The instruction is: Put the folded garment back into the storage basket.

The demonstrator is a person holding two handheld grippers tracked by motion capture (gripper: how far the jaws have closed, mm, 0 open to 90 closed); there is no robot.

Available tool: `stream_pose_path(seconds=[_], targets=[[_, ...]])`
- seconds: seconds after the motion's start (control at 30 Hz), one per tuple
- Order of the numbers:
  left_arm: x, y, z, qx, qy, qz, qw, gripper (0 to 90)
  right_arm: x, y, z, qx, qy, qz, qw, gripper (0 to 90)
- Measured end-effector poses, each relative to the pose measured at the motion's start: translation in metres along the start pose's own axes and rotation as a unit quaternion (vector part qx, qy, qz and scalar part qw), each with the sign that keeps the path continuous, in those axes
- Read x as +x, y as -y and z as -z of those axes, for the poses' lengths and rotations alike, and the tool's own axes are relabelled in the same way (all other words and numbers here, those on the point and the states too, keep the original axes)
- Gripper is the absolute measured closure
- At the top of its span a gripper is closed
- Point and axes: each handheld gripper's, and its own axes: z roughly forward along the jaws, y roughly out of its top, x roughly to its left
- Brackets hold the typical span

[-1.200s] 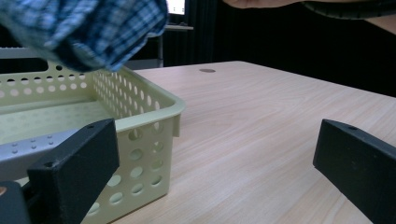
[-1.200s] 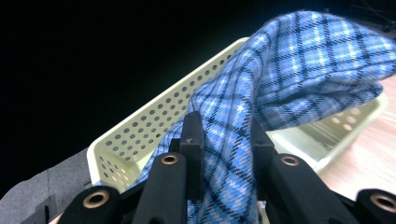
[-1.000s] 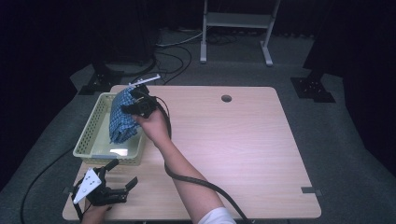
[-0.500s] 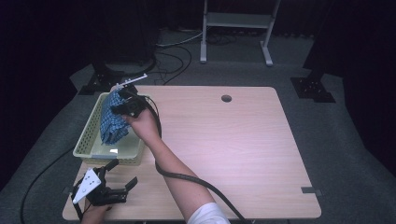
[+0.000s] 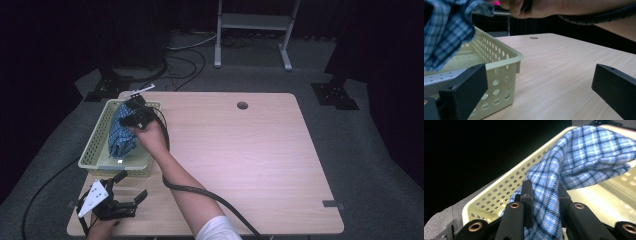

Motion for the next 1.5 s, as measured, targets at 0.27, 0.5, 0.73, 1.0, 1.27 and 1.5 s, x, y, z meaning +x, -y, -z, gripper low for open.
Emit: stream_pose_path(seconds=[0.27, 0.5, 0.73, 1.0, 1.27, 1.5], targets=[[-0.001, 0.0, -0.002, -0.001, 0.003, -0.003, 1.0, 0.0, -0.002, 0.011, -0.039, 0.049, 0.005, -0.004, 0.9988, 73.3], [-0.001, 0.0, -0.002, 0.0, 0.005, -0.004, 1.0, 0.0, -0.002, 0.015, -0.038, 0.063, 0.037, 0.006, 0.9973, 46.1], [-0.001, 0.0, -0.002, 0.001, 0.003, -0.003, 1.0, 0.0, -0.008, 0.015, -0.019, 0.056, 0.041, -0.003, 0.9975, 29.6], [-0.001, 0.0, -0.001, 0.001, 0.011, -0.01, 0.9999, 0.0, -0.009, 0.024, 0.001, 0.034, 0.02, 0.01, 0.9992, 19.4], [-0.001, 0.0, -0.002, 0.002, 0.008, -0.011, 0.9999, 0.0, -0.017, 0.045, 0.02, -0.02, -0.019, 0.018, 0.9995, 10.6], [-0.001, 0.0, -0.002, 0.003, 0.007, -0.01, 0.9999, 0.0, -0.019, 0.061, 0.033, -0.057, -0.066, 0.066, 0.9939, 4.2]])
